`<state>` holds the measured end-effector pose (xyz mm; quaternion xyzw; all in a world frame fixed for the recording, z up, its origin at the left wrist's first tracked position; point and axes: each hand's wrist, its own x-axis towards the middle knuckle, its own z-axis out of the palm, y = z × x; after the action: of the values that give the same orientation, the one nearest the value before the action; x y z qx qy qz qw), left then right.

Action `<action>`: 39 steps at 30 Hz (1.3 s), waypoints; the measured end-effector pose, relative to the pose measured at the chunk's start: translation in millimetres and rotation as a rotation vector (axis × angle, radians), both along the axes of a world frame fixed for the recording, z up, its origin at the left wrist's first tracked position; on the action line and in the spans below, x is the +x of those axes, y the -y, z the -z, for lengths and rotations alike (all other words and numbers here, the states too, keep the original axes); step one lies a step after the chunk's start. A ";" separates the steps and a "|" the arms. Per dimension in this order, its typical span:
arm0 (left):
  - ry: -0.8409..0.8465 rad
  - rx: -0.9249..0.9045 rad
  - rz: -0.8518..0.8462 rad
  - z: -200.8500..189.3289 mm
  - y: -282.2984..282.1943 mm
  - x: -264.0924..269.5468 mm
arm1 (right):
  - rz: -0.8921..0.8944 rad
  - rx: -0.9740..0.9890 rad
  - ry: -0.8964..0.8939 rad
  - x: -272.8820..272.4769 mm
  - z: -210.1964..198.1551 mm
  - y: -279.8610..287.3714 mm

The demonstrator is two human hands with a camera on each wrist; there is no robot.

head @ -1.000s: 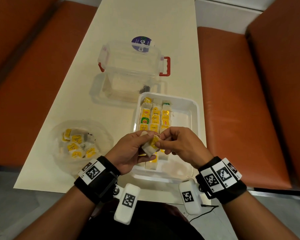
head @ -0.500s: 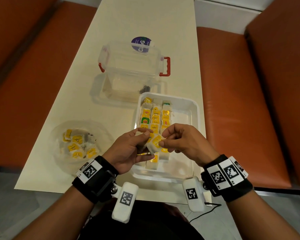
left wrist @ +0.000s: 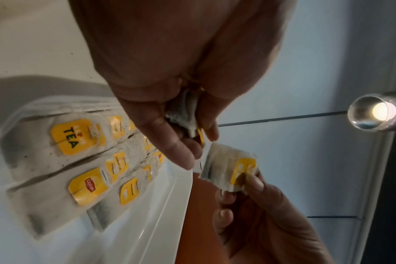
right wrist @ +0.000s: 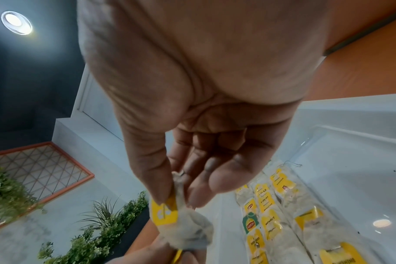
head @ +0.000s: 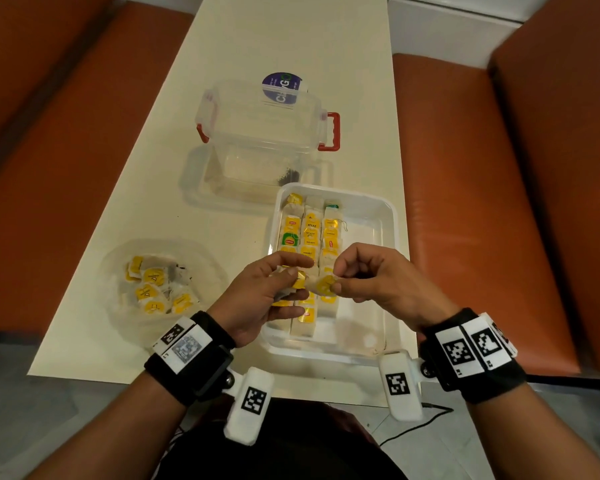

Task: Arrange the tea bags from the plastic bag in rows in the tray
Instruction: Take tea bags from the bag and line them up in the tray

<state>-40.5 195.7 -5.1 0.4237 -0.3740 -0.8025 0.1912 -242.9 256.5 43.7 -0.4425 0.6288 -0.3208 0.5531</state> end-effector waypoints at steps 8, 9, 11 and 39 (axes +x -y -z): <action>-0.018 -0.143 0.154 -9.6 -11.1 -6.6 | 0.043 -0.035 0.007 -5.4 -2.9 -3.8; 0.002 -0.171 0.147 -8.4 -11.9 -8.2 | 0.045 -0.035 0.006 -6.5 -2.8 -4.2; 0.035 -0.217 0.143 -6.4 -13.1 -10.6 | 0.045 -0.036 0.006 -8.1 -2.4 -5.1; 0.041 0.061 -0.023 -0.1 -4.5 14.6 | -0.455 0.336 -0.896 6.7 63.5 17.1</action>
<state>-25.9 200.2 -5.0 0.4500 -0.3484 -0.8024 0.1797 -236.3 239.4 -19.8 -0.5668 0.7343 0.1328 0.3492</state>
